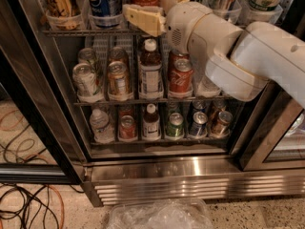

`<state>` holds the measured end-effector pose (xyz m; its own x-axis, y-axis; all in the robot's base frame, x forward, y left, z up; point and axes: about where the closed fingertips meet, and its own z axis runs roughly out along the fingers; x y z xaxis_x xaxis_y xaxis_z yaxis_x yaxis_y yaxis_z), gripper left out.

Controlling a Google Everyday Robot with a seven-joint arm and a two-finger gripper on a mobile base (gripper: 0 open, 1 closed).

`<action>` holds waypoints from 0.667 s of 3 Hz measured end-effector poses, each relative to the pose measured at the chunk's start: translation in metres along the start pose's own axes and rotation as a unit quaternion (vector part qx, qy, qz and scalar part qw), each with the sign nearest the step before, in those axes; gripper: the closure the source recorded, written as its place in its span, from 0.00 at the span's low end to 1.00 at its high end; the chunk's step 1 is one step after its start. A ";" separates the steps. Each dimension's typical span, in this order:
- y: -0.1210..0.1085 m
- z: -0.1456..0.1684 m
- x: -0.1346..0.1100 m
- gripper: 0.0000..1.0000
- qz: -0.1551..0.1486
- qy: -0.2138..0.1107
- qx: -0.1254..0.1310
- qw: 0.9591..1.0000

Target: Pick coke can from top shelf of fridge

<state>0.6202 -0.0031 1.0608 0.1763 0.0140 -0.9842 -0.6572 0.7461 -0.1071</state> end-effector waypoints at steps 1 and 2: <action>-0.003 0.008 0.002 0.31 0.002 0.003 -0.005 1.000; -0.010 0.030 0.006 0.31 0.018 0.004 -0.008 1.000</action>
Offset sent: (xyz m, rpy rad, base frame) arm 0.0281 -0.0035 -0.0058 0.0110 0.0447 -0.0047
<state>0.6498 0.0090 1.0607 0.1466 0.0341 -0.9886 -0.6750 0.7340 -0.0748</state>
